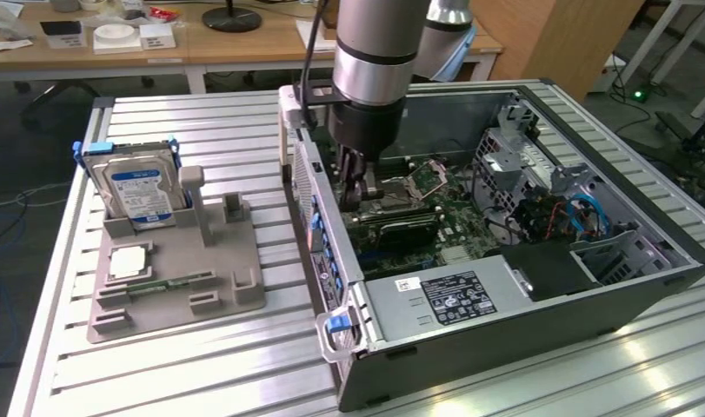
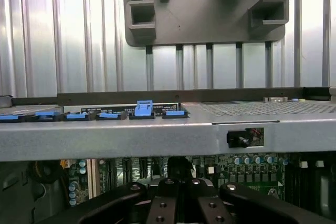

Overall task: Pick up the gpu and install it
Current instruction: 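Press down on the gpu until it lock into place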

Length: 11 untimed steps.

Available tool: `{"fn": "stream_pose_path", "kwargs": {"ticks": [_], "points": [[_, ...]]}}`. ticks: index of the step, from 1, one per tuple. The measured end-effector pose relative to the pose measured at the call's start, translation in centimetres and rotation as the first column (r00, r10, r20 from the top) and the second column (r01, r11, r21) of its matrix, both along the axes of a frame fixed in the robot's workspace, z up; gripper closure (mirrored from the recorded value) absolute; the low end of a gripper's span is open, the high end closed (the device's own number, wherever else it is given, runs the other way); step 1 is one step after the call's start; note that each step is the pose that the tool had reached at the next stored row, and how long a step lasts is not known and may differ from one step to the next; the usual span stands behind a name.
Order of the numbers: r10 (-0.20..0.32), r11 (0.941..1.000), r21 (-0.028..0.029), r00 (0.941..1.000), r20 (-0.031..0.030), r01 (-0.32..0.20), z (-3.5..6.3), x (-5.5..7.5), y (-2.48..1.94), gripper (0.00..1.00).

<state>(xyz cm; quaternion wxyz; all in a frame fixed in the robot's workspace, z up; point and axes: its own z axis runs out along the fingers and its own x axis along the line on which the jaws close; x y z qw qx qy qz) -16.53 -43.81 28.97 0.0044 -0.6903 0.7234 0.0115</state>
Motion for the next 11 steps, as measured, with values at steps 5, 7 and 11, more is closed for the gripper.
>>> {"fn": "stream_pose_path", "kwargs": {"ticks": [5,7,11], "points": [[0.000,1.0000,0.0002,1.0000,0.0000,0.000,0.03,-0.24,0.00,0.90],[0.000,1.0000,0.0000,1.0000,-0.0001,0.000,0.04,-0.30,-0.01,0.90],[0.000,1.0000,-0.0004,1.0000,-0.0001,0.000,0.04,-0.36,-0.28,0.90]]}}
